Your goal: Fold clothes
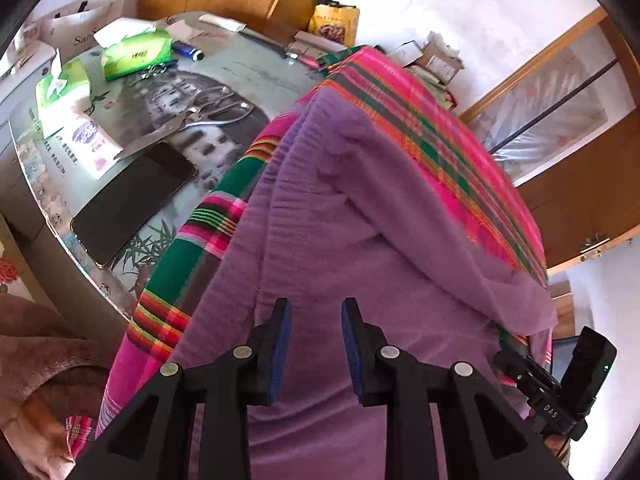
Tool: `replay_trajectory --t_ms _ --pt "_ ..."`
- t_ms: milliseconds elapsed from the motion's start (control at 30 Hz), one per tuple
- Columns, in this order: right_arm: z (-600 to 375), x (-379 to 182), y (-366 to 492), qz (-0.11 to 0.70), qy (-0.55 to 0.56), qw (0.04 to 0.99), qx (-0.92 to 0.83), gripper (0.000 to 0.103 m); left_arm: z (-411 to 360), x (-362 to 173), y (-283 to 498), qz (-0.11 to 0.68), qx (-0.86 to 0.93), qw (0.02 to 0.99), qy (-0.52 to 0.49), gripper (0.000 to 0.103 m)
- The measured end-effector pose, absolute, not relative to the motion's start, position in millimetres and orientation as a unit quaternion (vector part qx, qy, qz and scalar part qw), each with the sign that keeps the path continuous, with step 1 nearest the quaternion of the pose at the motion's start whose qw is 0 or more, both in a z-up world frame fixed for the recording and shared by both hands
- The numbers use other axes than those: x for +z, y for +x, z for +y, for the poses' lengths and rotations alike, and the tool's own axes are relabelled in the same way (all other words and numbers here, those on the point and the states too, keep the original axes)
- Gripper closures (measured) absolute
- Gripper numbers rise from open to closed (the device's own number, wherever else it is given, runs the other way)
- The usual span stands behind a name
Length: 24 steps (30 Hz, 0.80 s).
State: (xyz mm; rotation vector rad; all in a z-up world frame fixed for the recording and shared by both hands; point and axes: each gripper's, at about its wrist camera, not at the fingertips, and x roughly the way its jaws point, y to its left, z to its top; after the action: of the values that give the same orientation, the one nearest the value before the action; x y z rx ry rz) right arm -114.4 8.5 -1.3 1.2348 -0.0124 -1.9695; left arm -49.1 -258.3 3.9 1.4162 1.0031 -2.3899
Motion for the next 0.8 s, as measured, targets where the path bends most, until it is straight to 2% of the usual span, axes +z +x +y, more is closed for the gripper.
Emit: replay_trajectory --t_ms 67,100,167,400,633,800 --pt "7 -2 -116 -0.004 0.487 0.394 -0.779 0.079 -261 2 -50 0.342 -0.806 0.093 0.475 0.077" --pt "7 -1 -116 0.000 0.486 0.392 -0.781 0.092 -262 1 -50 0.343 -0.806 0.092 0.473 0.077" --pt "4 0 -118 0.009 0.484 0.391 -0.783 0.097 -265 1 -52 0.346 -0.807 0.089 0.471 0.077" --pt "-11 30 -131 0.055 0.438 0.391 -0.807 0.098 -272 -1 -56 0.353 -0.806 0.087 0.467 0.077" --pt "-17 8 -150 0.052 0.477 0.383 -0.790 0.098 -278 -2 -58 0.364 -0.803 0.083 0.464 0.077" --pt "-13 12 -145 0.051 0.473 0.375 -0.796 0.091 -291 5 -51 0.379 -0.807 0.096 0.443 0.077"
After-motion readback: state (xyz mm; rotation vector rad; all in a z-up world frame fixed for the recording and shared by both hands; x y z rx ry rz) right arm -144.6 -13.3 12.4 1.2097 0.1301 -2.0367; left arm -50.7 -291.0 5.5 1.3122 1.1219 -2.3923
